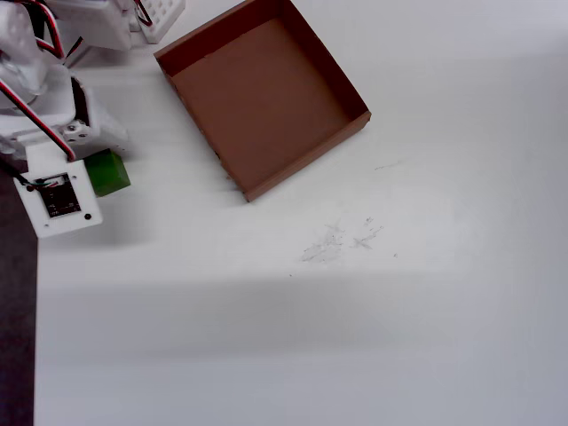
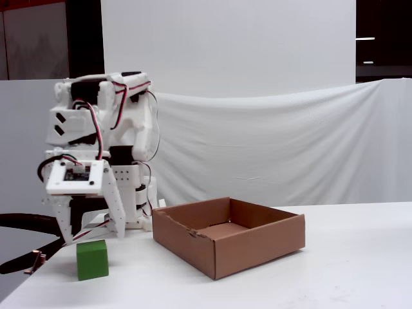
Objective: Grasp a green cube and put it in a box.
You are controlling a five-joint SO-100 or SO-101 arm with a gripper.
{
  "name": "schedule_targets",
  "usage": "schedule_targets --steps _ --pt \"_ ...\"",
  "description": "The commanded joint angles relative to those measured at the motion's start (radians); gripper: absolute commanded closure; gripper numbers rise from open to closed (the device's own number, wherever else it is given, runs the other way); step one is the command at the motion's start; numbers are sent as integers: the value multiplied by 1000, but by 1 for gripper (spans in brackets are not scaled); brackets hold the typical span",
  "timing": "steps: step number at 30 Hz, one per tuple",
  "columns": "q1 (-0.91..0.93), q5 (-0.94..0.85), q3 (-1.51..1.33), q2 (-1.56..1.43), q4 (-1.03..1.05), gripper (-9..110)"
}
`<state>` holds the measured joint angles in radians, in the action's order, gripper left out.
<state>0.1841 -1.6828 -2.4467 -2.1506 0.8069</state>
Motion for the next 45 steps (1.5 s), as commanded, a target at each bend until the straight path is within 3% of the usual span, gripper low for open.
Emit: schedule_targets --steps 1,31,45 --pt "6 -31 49 11 -29 71" --pt "-35 -57 81 187 -130 71" --pt "-37 -55 71 195 -160 77"
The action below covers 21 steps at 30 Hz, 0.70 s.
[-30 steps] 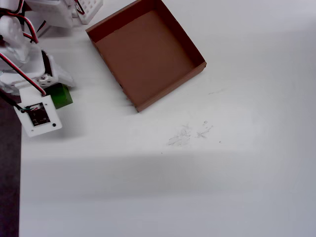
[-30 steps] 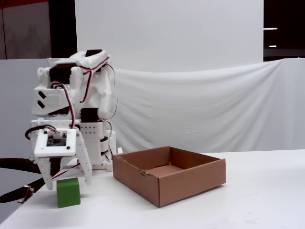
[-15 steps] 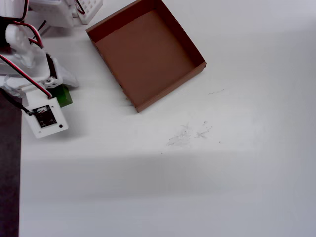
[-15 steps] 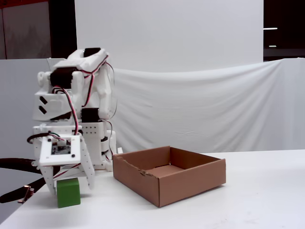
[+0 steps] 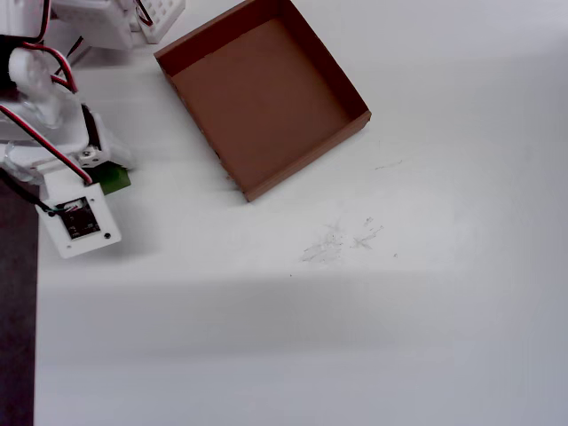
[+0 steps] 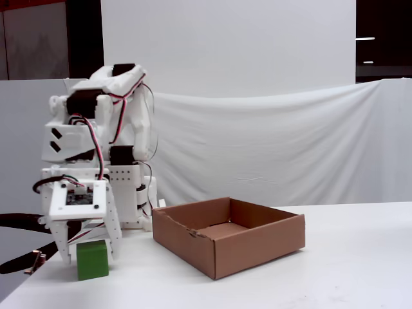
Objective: Grasp a green cube and put it in a box.
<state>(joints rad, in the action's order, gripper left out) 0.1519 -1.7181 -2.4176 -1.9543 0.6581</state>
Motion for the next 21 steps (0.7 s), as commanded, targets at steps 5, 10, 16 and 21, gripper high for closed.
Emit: schedule_targets --steps 5,10,16,21 --pt "-5 -21 38 -3 -11 78" --pt "-2 -21 37 -5 -17 79" --pt "-2 -21 32 -6 -21 80" --pt "-2 -21 32 -6 -26 81"
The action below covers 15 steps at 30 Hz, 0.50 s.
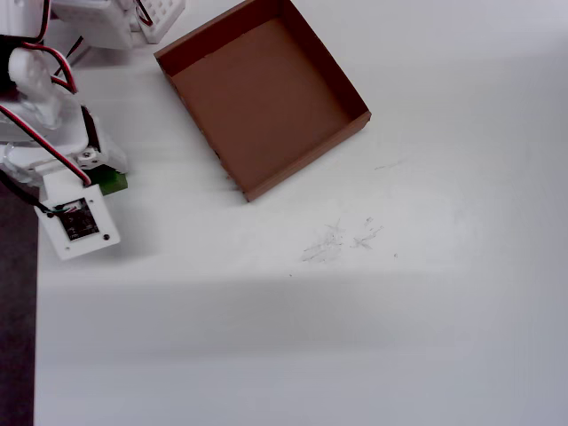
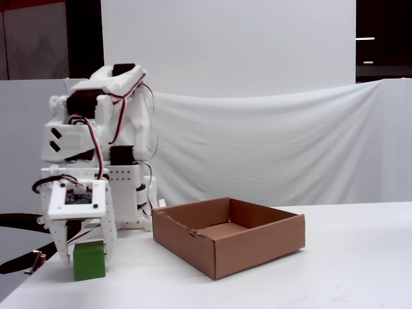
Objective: Grasp a green cube and put it in a box.
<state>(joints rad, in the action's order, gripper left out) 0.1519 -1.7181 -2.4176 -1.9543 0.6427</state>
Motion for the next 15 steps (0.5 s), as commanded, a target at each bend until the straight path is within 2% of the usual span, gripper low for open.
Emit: schedule_targets --steps 1,15 --pt "0 -21 32 -6 -12 81" --pt "3 -25 12 -12 -37 86"
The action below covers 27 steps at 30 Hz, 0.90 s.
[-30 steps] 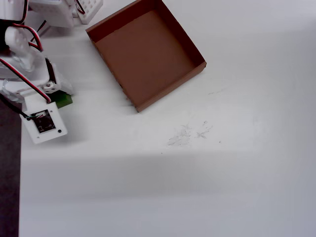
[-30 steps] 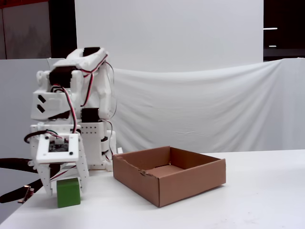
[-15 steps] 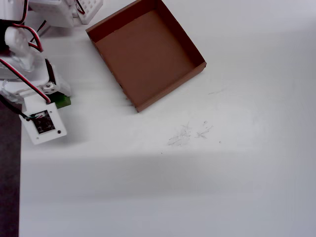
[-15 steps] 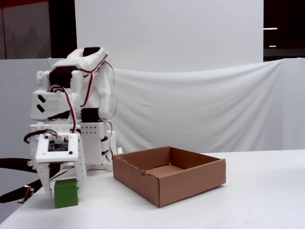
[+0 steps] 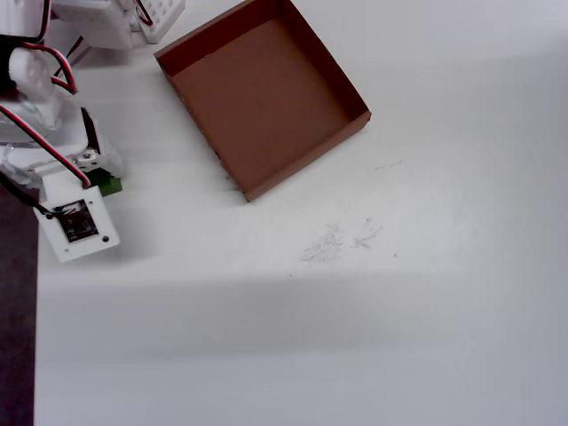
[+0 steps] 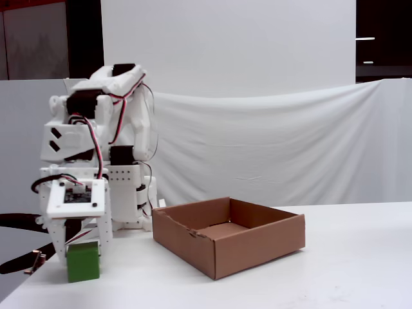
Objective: Grasp a green cube and put it in a box.
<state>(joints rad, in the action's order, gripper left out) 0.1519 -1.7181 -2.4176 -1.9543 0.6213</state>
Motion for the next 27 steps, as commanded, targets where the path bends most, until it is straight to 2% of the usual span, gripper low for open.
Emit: schedule_targets --steps 1,11,27 --pt "3 -25 8 -14 -18 86" --pt "3 -28 -12 -74 -8 88" --pt "-106 -15 98 -307 250 88"
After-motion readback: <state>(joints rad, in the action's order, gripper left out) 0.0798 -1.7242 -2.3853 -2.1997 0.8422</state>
